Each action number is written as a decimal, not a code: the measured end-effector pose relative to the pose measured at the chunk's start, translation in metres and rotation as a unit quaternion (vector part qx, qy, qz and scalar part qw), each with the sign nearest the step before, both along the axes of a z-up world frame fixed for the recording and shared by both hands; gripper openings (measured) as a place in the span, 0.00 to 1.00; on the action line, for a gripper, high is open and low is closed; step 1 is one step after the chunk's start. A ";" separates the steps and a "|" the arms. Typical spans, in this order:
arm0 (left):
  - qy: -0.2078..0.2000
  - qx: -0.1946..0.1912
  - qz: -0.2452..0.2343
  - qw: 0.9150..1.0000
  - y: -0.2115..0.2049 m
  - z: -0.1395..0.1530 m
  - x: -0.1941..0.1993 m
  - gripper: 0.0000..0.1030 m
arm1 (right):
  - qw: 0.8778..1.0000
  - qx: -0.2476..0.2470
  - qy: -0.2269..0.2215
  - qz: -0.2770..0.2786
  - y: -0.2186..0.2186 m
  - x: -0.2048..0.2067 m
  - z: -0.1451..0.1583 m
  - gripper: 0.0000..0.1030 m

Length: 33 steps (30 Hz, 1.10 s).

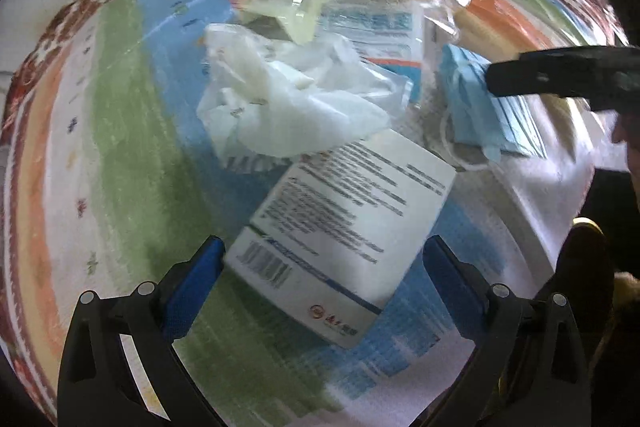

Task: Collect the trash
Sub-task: 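Grasp the white medicine box with the left tool while the right tool grasps the blue face mask, then carry the medicine box in the left tool and the mask in the right tool over the bin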

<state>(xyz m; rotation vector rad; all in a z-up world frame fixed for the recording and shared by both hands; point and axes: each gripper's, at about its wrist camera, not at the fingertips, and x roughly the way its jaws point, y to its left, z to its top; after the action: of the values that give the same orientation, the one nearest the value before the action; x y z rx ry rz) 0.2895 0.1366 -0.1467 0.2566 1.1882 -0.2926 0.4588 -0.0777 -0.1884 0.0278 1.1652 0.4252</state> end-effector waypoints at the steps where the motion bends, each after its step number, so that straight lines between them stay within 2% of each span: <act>1: 0.000 -0.002 -0.010 1.000 -0.003 -0.001 -0.001 0.94 | 1.000 0.001 0.005 -0.004 0.001 0.002 -0.004 0.84; 5: 0.002 -0.003 -0.046 0.999 -0.013 -0.005 -0.003 0.94 | 1.000 -0.009 -0.002 -0.003 0.008 0.005 -0.008 0.84; 8: 0.007 -0.005 -0.050 0.999 -0.014 -0.009 0.000 0.92 | 1.000 -0.019 -0.010 0.003 0.015 0.007 -0.008 0.77; 9: 0.010 -0.016 -0.047 0.999 -0.013 -0.009 0.000 0.86 | 1.000 -0.021 -0.011 0.004 0.015 0.007 -0.009 0.74; 10: 0.012 -0.026 -0.045 0.999 -0.011 -0.009 0.000 0.81 | 1.000 -0.025 -0.013 0.006 0.016 0.006 -0.009 0.70; 11: 0.014 -0.034 -0.043 0.998 -0.010 -0.009 0.000 0.81 | 0.999 -0.029 -0.014 0.008 0.017 0.006 -0.009 0.67; 13: 0.016 -0.044 -0.048 0.998 -0.010 -0.008 -0.001 0.81 | 0.999 -0.034 -0.016 0.013 0.018 0.007 -0.008 0.52; 19: 0.005 -0.030 -0.045 0.999 -0.019 -0.008 -0.010 0.80 | 0.999 -0.042 -0.014 0.031 0.020 0.006 -0.006 0.25; 22: 0.001 -0.020 -0.024 1.000 -0.017 -0.004 -0.015 0.80 | 0.998 -0.038 -0.011 0.039 0.017 0.004 -0.003 0.17; 25: 0.004 -0.019 0.017 1.000 -0.009 0.000 -0.019 0.79 | 0.999 -0.033 -0.011 0.042 0.011 0.003 0.003 0.13; 29: 0.015 -0.028 0.062 0.998 -0.002 0.006 -0.021 0.79 | 0.998 -0.025 -0.014 0.049 0.002 -0.001 0.014 0.11; 33: 0.021 -0.008 0.110 0.994 -0.010 0.015 -0.025 0.79 | 0.997 -0.023 -0.030 0.067 -0.006 -0.010 0.031 0.11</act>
<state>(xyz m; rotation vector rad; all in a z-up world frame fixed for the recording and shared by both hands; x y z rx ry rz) 0.2649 0.1268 -0.1314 0.1043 1.2433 -0.1150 0.4490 -0.0837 -0.1573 -0.1035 1.1200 0.5148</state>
